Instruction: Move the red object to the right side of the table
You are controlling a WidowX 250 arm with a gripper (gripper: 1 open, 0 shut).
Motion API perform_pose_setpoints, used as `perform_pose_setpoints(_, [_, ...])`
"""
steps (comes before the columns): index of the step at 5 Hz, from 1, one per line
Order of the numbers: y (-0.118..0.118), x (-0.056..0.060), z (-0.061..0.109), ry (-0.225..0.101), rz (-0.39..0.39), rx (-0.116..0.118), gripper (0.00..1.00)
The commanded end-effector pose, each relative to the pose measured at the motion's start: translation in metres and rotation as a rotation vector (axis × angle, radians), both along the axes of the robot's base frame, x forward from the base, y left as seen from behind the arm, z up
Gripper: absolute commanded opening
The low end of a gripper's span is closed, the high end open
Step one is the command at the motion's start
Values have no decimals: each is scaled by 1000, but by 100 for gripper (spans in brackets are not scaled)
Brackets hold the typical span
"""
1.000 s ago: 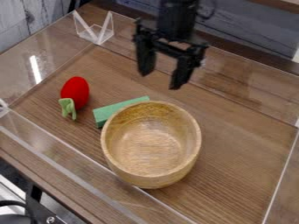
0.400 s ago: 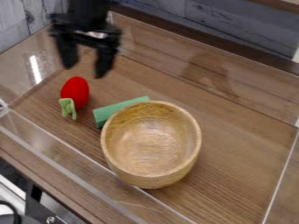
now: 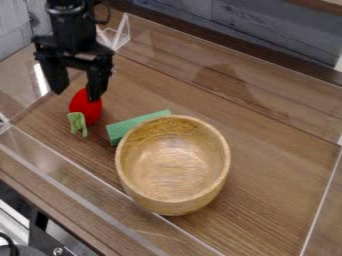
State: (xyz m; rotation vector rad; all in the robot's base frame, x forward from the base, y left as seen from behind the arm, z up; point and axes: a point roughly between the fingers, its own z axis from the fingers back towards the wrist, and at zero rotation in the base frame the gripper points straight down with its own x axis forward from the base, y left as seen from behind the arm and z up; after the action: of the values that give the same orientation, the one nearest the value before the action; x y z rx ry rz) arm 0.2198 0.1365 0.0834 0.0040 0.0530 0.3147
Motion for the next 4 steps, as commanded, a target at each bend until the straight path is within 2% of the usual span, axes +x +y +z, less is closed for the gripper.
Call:
perform_pose_setpoints(1, [10, 3, -3, -24, -1, 12, 100])
perform_pose_setpoints(3, [5, 5, -21, -14, -92, 2, 100])
perform_pose_setpoints(4, [5, 5, -36, -23, -49, 3, 100])
